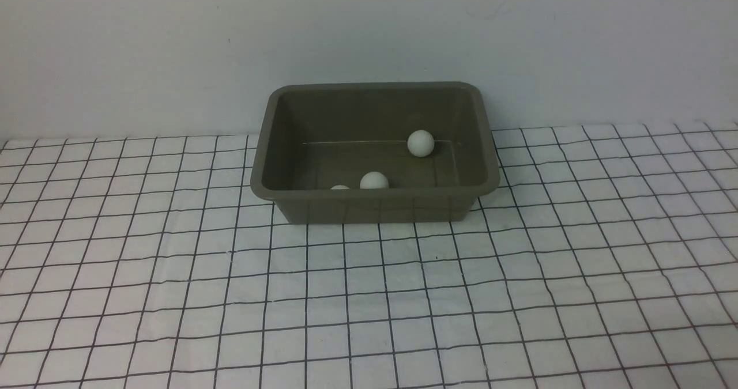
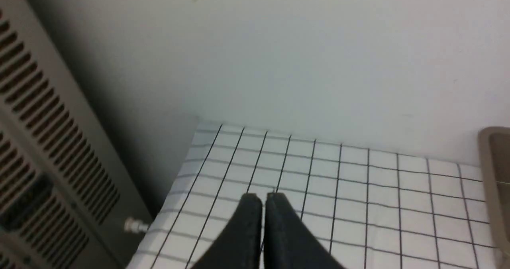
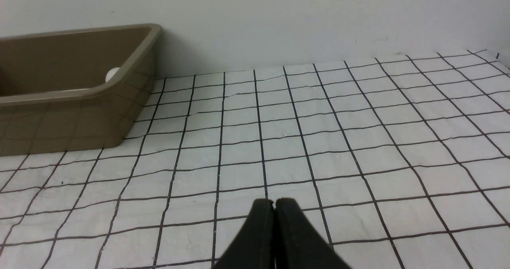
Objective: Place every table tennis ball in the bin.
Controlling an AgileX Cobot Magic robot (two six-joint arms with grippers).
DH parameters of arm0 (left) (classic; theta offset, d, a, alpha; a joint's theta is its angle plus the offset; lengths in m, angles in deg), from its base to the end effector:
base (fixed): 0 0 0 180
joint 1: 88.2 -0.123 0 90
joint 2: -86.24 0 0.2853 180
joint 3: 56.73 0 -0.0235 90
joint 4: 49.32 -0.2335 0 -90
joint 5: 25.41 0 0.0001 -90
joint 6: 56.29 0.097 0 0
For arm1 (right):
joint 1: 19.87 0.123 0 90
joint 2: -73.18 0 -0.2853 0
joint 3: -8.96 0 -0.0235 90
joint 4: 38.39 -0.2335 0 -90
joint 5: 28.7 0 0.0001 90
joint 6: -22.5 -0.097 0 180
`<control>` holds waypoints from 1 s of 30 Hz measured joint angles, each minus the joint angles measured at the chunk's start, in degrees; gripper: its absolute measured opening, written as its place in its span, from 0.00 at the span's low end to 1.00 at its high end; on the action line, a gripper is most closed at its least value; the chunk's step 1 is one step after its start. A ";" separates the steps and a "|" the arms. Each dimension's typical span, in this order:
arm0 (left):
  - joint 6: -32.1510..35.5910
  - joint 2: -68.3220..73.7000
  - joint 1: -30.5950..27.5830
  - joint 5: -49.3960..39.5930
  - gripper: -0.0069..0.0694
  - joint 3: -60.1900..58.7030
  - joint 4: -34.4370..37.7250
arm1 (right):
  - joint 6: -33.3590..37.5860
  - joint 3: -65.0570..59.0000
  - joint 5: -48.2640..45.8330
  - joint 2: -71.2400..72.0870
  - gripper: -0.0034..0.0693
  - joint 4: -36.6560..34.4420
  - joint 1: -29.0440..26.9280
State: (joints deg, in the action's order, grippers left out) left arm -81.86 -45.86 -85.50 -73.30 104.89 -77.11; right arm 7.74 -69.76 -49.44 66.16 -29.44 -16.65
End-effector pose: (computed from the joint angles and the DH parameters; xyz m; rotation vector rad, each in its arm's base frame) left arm 0.0996 0.0289 0.4179 -0.2910 1.8931 0.2373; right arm 0.0411 -0.0031 0.1715 0.0895 1.8523 0.0655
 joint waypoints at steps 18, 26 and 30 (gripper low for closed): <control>-16.74 -30.02 -4.83 9.23 0.08 -36.49 4.99 | 0.05 0.00 0.00 0.00 0.02 0.00 0.00; -16.84 -35.61 -4.83 12.38 0.08 -40.01 6.25 | 0.05 0.00 0.00 0.00 0.02 0.00 0.00; -16.84 -37.20 -4.83 12.43 0.08 -40.90 6.53 | 0.05 0.00 0.00 0.00 0.02 0.00 0.00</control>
State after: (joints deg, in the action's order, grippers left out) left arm -98.71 -83.07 -90.34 -60.87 63.99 -70.58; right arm 7.79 -69.76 -49.44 66.16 -29.44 -16.65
